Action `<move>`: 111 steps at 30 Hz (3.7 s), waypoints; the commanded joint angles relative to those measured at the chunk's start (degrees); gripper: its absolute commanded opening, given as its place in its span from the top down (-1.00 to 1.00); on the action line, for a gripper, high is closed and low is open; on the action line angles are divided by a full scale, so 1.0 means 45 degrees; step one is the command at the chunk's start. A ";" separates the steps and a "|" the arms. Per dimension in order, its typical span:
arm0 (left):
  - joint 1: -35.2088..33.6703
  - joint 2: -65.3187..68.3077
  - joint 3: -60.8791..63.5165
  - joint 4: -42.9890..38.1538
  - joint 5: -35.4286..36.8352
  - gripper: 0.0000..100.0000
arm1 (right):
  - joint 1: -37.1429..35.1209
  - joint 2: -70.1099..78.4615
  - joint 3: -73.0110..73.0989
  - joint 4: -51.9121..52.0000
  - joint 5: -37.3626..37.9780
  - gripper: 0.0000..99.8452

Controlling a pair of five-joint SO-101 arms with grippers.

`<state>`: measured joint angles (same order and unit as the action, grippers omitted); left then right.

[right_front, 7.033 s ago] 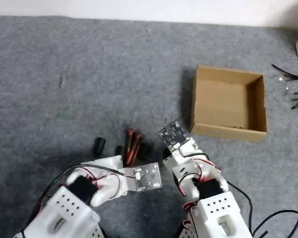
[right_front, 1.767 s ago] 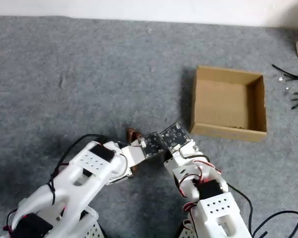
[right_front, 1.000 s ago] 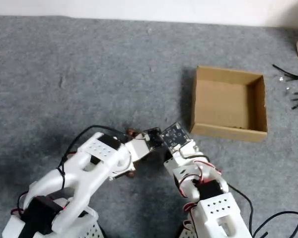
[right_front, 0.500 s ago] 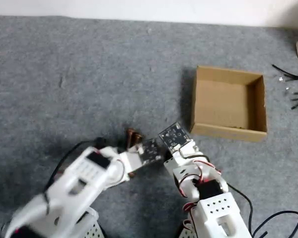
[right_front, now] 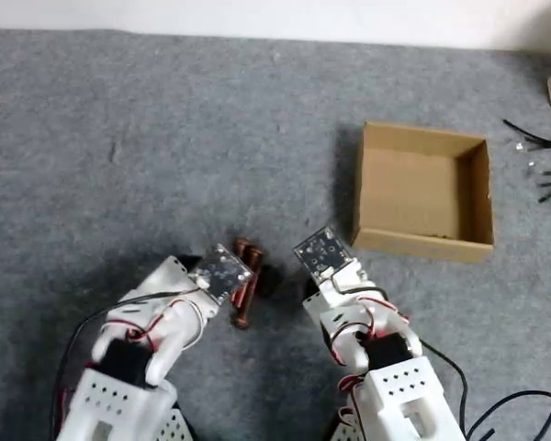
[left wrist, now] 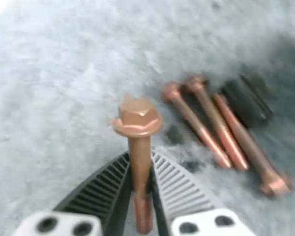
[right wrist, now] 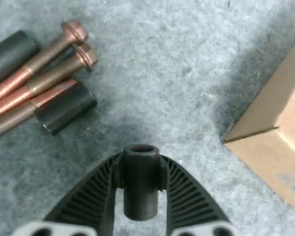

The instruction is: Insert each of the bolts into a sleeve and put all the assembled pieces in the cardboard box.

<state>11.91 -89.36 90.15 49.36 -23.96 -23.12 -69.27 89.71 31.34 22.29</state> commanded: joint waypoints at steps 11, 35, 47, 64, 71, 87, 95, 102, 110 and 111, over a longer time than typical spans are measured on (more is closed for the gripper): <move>-0.1690 -0.3233 0.1573 -0.2676 0.2227 0.98 | 0.0029 -0.0264 0.1397 -0.3722 -0.0098 0.98; -0.1612 -0.3233 0.1573 -0.2637 0.2188 0.98 | 0.0088 -0.0264 0.2628 -0.6535 -0.0098 0.98; -0.1612 -0.3214 0.1573 -0.2637 0.2208 0.98 | 0.0088 -0.0244 0.2628 -0.4581 -0.0117 0.98; -0.1592 -0.3136 0.1573 -0.1094 0.2227 0.99 | 0.0088 -0.0264 0.2628 -0.1475 -0.0117 0.98; -0.1670 -0.3253 0.1573 -0.0137 0.2188 0.99 | 0.0088 -0.0264 0.2628 -0.1495 -0.0117 0.98; -0.1651 -0.3155 0.1573 0.0020 0.2168 0.99 | -0.0674 -0.0264 0.2608 -0.6398 -0.0215 0.98; -0.1631 -0.3253 0.1573 0.0371 0.2188 0.98 | -0.0186 -0.0264 0.1084 -0.6945 -0.3009 0.99; -0.1690 -0.3253 0.1573 -0.0078 0.2247 0.98 | -0.0752 -0.0244 0.0127 -0.6984 -0.3145 0.99; -0.4933 -0.3253 0.0967 -0.2266 0.7248 0.98 | -0.1670 -0.0264 0.1358 -0.6984 -0.3087 0.99; -0.5324 -0.3253 0.0947 -0.2813 0.7756 0.98 | -0.1670 -0.0264 0.1631 -0.6984 -0.3087 0.99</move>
<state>-5.67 -103.34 95.87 43.38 1.98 -29.71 -69.63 95.16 2.07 8.84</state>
